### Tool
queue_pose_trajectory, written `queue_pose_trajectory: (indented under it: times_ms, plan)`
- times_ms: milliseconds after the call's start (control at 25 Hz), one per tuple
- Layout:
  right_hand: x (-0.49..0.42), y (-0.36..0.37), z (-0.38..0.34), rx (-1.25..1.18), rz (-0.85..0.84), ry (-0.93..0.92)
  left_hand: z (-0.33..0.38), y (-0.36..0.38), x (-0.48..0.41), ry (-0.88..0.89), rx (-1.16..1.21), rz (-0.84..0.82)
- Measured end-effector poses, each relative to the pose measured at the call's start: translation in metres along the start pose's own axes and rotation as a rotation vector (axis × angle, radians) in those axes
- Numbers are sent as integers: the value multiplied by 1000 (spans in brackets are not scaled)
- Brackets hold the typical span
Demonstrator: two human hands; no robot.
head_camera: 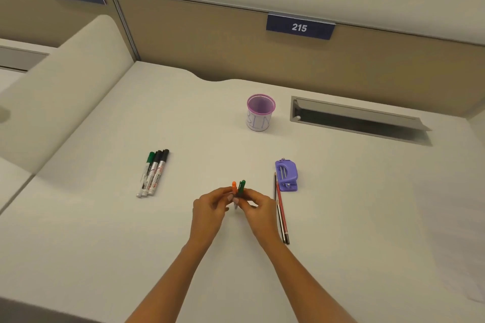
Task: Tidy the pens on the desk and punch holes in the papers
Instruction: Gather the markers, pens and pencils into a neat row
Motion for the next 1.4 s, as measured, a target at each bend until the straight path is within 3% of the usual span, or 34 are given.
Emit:
queue_pose_trajectory:
  times_ms: [200, 560, 800, 1000, 1240, 1400]
  plan:
    - [-13, 37, 3, 60, -14, 87, -21, -23, -17, -45, -13, 31]
    - [-55, 140, 27, 210, 70, 417, -64, -89, -62, -153, -316, 51]
    - [-68, 184, 27, 312, 75, 442, -76, -118, -74, -118, -501, 67]
    - [-76, 202, 20, 346, 116, 437, -70, -158, -86, 16, -637, 206]
    - [-83, 215, 18, 401, 108, 428, -105, -181, -104, -216, -620, 136]
    - [-85, 216, 20, 371, 120, 441, -104, -180, -112, -182, -621, 93]
Point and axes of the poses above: each hand's wrist, its own x-axis away from the middle knuckle, its own y-axis out of the palm, z = x × y, the point moved 7 cm from there along -x, towards the middle knuckle, and after that the axes turned 13 degrees about -x, right-handed, at the moved point
